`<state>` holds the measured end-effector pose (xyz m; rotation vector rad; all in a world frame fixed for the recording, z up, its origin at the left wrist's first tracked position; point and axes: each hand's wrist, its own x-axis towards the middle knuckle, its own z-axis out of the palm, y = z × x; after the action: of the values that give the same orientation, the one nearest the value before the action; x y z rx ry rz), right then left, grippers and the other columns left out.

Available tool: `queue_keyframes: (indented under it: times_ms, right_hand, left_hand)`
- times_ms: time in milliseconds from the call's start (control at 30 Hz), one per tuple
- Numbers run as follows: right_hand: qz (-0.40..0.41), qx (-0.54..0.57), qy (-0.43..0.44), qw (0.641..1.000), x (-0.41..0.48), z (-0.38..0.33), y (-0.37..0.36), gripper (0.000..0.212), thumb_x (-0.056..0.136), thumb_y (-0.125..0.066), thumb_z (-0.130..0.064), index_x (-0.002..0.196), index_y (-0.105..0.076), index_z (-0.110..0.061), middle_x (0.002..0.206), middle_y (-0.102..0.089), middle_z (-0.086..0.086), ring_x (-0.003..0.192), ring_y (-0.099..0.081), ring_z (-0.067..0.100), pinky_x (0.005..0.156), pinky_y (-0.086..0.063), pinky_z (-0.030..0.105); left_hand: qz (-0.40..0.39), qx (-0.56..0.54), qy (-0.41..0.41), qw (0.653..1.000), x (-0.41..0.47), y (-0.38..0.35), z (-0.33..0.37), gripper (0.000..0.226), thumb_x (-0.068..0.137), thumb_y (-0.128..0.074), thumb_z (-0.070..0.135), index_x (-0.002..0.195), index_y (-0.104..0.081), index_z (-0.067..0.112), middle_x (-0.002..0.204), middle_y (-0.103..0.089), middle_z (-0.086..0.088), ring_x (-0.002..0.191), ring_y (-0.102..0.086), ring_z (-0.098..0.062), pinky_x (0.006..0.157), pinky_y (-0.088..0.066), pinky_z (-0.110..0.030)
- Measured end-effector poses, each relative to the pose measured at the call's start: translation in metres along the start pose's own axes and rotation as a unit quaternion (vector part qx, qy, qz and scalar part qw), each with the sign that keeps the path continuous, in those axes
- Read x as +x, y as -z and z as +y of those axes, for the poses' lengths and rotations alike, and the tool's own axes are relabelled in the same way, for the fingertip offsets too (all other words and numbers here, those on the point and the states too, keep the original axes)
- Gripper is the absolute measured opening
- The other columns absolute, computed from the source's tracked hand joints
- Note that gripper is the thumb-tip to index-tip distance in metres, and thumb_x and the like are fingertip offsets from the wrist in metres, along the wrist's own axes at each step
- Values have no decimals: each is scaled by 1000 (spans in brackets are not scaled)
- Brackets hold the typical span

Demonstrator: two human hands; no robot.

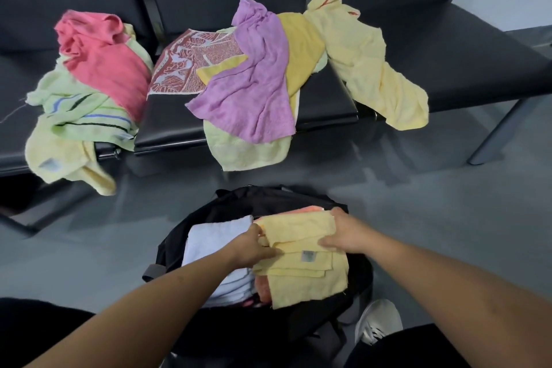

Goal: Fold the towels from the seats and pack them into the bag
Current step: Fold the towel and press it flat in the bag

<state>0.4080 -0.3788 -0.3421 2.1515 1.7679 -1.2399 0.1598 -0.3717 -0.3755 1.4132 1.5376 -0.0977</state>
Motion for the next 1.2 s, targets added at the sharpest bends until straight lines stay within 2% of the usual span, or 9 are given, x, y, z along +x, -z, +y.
queue_keyframes:
  times_ms: [133,200,300,400,533,733,867,1033,1200]
  right_hand:
    - [-37,-223,88,970,-5,-4,-32,121,75,-81,-52,160,4,-36,155,-21,16,125,-51,37,105,-46,47]
    - [-20,-331,114,937,-6,-8,-48,117,78,-78,-53,159,5,-36,160,-9,19,132,-43,44,107,-39,54]
    - [29,-376,127,917,-2,-6,-58,81,89,-66,-27,154,-18,-23,149,-26,22,120,-48,41,100,-44,49]
    - [62,-338,139,929,4,-2,-51,45,97,-51,-19,139,-38,-14,133,-43,17,115,-51,34,93,-44,39]
    - [97,-326,154,928,14,-3,-47,27,100,-50,-15,127,-48,-11,124,-50,12,111,-55,29,77,-39,34]
    - [135,-237,126,954,32,-15,-27,33,97,-46,-2,127,-56,-11,123,-56,9,110,-61,30,82,-48,37]
    - [188,-141,127,964,39,-33,-3,11,96,-50,-5,104,-55,-11,109,-56,10,97,-60,34,71,-44,36]
    - [250,-5,151,956,38,-57,19,7,88,-50,0,91,-55,-4,95,-53,7,85,-54,31,69,-46,41]
    - [279,15,152,948,30,-62,28,11,88,-49,0,94,-58,-2,99,-54,11,86,-56,33,75,-50,46]
  left_hand:
    - [-39,118,-63,990,-4,-10,-3,126,72,-88,44,157,4,37,143,-38,-13,122,-52,-29,104,-46,-35]
    - [-59,208,-70,974,-7,-17,-3,123,76,-85,40,157,7,42,149,-20,-16,123,-51,-34,102,-44,-35]
    - [-14,268,-91,959,-1,-24,-5,94,89,-73,34,158,-9,41,153,-14,-20,120,-55,-33,101,-46,-33]
    - [31,254,-107,961,7,-20,-4,63,99,-57,36,155,-29,37,154,-20,-16,123,-55,-31,106,-44,-36]
    - [55,253,-140,956,16,-10,1,43,103,-46,32,146,-49,30,140,-37,-14,116,-59,-31,102,-47,-37]
    - [112,128,-156,973,20,-1,15,30,103,-44,23,127,-63,20,118,-57,-9,109,-58,-26,87,-44,-28]
    - [172,16,-182,968,20,21,32,16,103,-49,24,103,-65,24,101,-65,-2,94,-62,-21,70,-40,-24]
    - [225,-50,-209,950,7,42,48,19,104,-46,24,102,-65,21,92,-65,1,87,-60,-17,73,-44,-30]
    - [209,-25,-208,955,-5,56,58,21,104,-50,32,103,-68,22,89,-67,2,79,-61,-15,67,-46,-27]
